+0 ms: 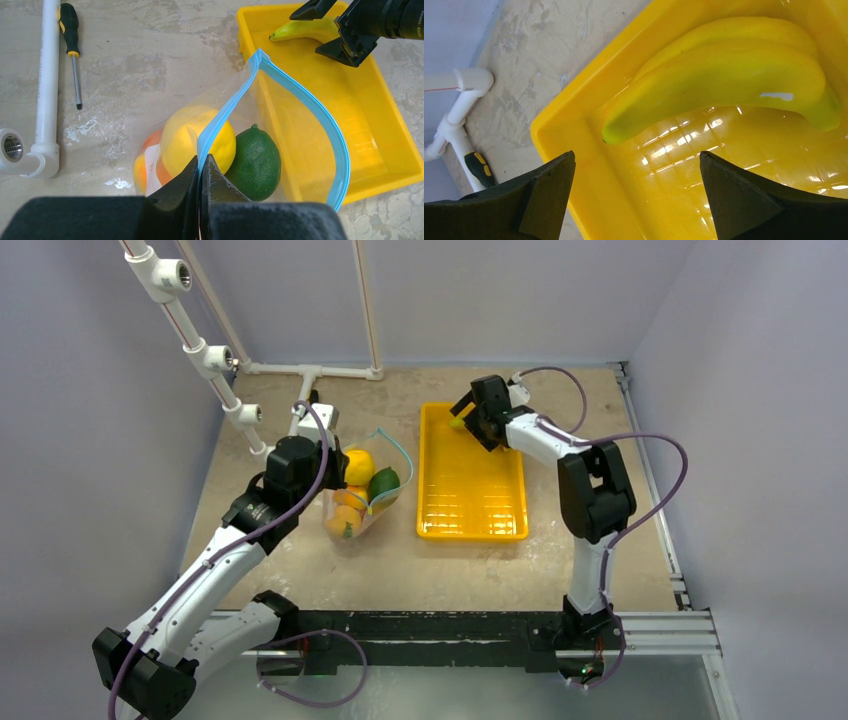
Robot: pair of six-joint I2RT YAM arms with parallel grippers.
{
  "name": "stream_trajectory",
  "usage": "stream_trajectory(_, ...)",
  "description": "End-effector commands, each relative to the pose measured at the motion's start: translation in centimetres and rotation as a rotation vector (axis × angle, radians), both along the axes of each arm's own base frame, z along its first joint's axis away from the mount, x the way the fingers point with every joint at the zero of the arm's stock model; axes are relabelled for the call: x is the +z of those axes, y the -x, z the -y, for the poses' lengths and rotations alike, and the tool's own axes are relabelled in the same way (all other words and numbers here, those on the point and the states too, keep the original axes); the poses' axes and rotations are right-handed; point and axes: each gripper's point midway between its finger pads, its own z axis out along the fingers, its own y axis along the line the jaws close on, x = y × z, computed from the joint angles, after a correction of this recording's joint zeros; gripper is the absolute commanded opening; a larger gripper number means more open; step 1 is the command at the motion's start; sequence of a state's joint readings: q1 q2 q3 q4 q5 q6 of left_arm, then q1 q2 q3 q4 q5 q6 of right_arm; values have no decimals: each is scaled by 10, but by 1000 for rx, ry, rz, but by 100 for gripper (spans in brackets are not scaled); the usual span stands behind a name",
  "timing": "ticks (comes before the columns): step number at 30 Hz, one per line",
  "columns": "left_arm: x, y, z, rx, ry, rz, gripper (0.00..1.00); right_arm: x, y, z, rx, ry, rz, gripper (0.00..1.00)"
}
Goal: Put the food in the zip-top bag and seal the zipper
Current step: Pick up the fake fruit from the bin.
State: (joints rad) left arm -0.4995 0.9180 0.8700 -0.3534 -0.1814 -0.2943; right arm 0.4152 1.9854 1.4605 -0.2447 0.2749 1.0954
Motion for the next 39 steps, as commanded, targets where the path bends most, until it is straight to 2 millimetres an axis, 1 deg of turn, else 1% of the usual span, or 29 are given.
stream_trajectory(1,12,-4,3,-9,24,41,0,22,-14,6,-64,-75,43,95)
stream_trajectory(7,12,-4,3,-8,23,38,0,17,-22,18,-108,-92,38,92)
stream_trajectory(11,12,-4,3,-9,22,38,0,8,-28,27,-147,-97,10,87)
stream_trajectory(15,11,-4,4,-11,23,37,0,3,-33,32,-163,-110,3,82)
stream_trajectory(21,11,-5,4,-12,23,37,0,-3,-41,33,-174,-119,-4,76)
stream_trajectory(27,10,-5,4,-11,21,33,0,-11,-44,28,-160,-128,-15,66)
stream_trajectory(30,9,-5,5,-12,19,31,0,-16,-40,28,-155,-129,-21,55)
stream_trajectory(35,8,-6,5,-13,18,28,0,-23,-33,30,-146,-123,-20,34)
stream_trajectory(37,8,-6,5,-14,17,27,0,-23,-29,29,-135,-125,-16,22)
stream_trajectory(39,7,-6,6,-15,16,25,0,-22,-24,29,-122,-133,-17,4)
